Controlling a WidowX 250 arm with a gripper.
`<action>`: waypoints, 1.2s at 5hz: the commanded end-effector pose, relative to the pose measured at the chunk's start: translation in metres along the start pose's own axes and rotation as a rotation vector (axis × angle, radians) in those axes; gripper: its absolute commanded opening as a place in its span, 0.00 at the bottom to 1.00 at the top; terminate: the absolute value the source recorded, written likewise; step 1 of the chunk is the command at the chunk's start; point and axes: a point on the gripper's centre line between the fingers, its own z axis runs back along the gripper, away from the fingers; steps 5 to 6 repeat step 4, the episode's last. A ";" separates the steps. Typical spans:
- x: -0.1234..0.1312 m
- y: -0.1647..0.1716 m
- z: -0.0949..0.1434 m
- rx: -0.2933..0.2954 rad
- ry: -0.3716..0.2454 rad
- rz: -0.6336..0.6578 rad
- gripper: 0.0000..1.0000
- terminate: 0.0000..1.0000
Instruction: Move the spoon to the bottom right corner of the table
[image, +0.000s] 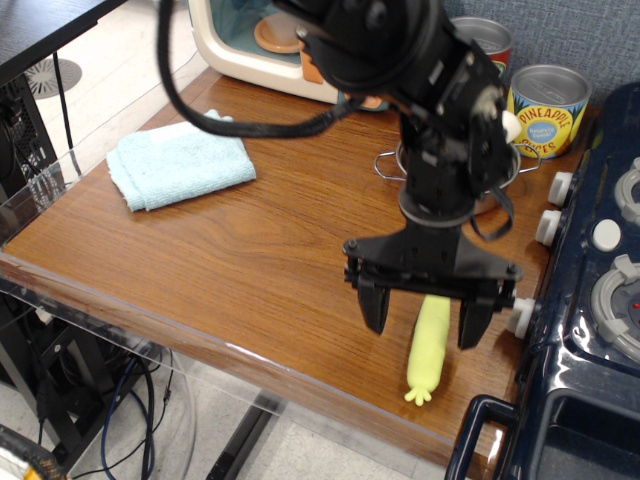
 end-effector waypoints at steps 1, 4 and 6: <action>0.004 0.028 0.057 -0.137 -0.144 -0.028 1.00 0.00; 0.004 0.028 0.057 -0.137 -0.144 -0.028 1.00 1.00; 0.004 0.028 0.057 -0.137 -0.144 -0.028 1.00 1.00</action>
